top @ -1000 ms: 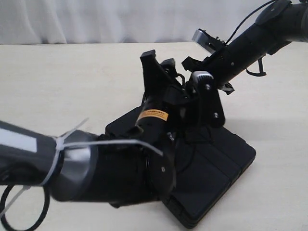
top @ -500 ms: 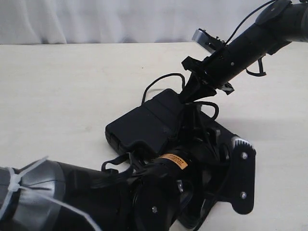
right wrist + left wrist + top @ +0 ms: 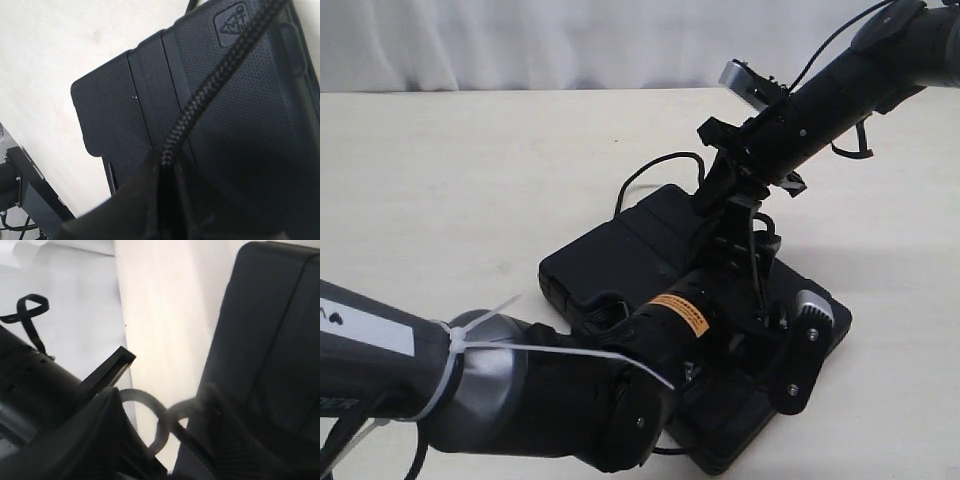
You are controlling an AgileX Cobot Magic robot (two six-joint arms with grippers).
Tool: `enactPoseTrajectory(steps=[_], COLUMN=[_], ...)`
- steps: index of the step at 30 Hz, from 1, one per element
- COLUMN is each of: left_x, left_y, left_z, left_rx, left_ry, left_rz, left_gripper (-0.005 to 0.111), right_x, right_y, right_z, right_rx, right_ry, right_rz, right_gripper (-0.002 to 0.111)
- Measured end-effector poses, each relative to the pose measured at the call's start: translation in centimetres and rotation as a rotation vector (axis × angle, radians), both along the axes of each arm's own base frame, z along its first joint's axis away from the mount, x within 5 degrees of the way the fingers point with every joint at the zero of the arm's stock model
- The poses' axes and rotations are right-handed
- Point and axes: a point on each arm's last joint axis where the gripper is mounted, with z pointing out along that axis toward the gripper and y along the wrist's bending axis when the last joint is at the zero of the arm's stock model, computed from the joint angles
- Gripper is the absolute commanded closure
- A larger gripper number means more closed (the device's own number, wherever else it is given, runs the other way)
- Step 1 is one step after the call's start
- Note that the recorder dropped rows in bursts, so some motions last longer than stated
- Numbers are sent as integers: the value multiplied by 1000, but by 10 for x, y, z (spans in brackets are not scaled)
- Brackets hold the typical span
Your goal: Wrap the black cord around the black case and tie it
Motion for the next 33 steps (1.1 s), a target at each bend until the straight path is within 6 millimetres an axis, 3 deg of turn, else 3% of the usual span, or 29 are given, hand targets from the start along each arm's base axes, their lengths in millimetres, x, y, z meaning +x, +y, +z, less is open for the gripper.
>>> enactPoseTrajectory(steps=[4, 8, 12, 20, 25, 33], left_x=[3, 4, 6, 8, 9, 10], left_y=[2, 2, 4, 7, 7, 9], left_z=[0, 1, 2, 3, 3, 12], left_rx=[-5, -13, -34, -52, -54, -111], left_ry=[-1, -5, -12, -1, -2, -7], left_rz=[12, 21, 60, 107, 111, 137], left_gripper=[88, 107, 107, 107, 107, 107], right_x=[0, 0, 3, 6, 8, 21], right_y=[0, 0, 0, -1, -3, -17], right_z=[0, 0, -1, -1, 1, 29], right_rx=[0, 0, -8, -14, -41, -232], right_ry=[0, -10, -37, -76, -108, -188], right_rz=[0, 8, -7, -6, 9, -20], right_gripper=[104, 104, 95, 54, 51, 51])
